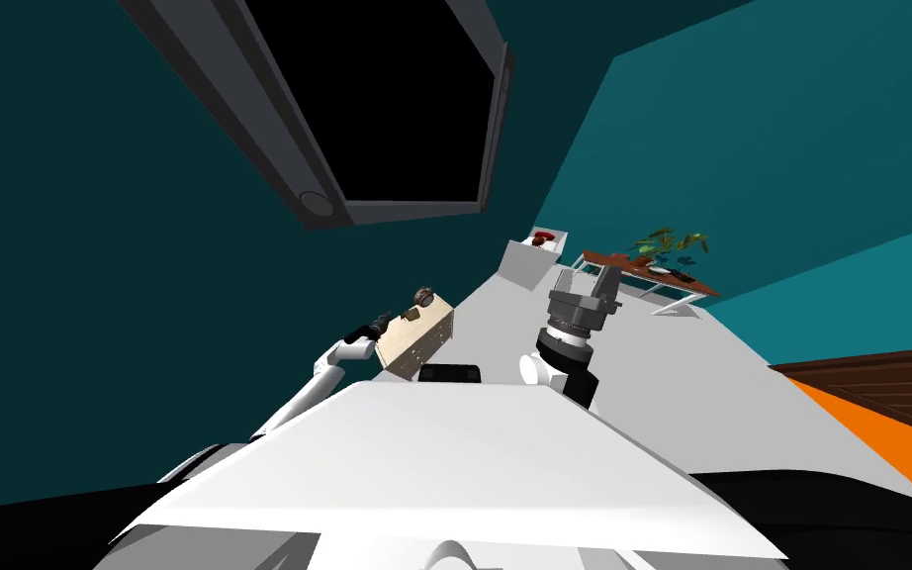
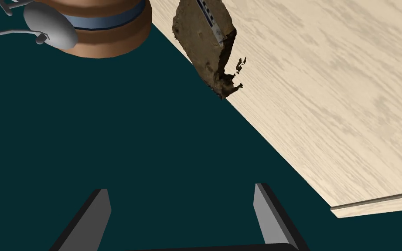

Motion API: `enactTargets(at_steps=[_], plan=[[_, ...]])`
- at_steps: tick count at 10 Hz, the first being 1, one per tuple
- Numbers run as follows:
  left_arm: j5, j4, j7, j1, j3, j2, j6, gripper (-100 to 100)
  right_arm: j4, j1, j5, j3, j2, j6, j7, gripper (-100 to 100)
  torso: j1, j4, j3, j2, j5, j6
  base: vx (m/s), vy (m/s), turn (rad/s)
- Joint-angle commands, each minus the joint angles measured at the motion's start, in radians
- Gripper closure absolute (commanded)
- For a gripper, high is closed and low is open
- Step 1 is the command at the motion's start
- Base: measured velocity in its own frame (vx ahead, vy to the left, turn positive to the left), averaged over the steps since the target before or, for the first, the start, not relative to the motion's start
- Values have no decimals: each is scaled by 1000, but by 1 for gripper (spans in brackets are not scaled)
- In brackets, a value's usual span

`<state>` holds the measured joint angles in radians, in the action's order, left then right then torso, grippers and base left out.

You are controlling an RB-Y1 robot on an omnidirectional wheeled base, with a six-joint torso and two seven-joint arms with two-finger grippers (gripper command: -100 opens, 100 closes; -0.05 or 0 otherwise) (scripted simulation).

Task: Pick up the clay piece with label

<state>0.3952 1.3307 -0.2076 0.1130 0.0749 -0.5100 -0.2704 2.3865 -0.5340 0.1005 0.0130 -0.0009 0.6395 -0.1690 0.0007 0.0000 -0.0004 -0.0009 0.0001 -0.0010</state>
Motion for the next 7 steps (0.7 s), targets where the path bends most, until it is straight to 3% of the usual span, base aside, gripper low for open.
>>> enactTargets(at_steps=[1, 2, 3, 4, 7], plan=[[33, -46, -4, -14, 9, -24, -50, -100, 0, 0, 0, 0, 0, 0, 0, 0, 0, 0, 0, 0, 0, 0, 10, 1, -270], [33, -46, -4, -14, 9, -24, -68, -100, 0, 0, 0, 0, 0, 0, 0, 0, 0, 0, -1, -1, 0, 1, 51, -12, -285], [62, -92, -9, -29, 18, -43, -97, -100, 0, 0, 0, 0, 0, 0, 0, 0, -1, -1, -2, -3, 0, 0, 92, -10, -312], [62, -92, -9, -29, 18, -43, -115, -100, 0, 0, 0, 0, 0, 0, 0, 0, -1, -1, -3, -6, 0, 1, 15, -4, -38], [117, -177, -17, -55, 36, -78, -198, -100, 0, 0, 0, 0, 0, 0, 0, 0, 0, -1, -2, -3, 0, 0, 19, 5, -216]])
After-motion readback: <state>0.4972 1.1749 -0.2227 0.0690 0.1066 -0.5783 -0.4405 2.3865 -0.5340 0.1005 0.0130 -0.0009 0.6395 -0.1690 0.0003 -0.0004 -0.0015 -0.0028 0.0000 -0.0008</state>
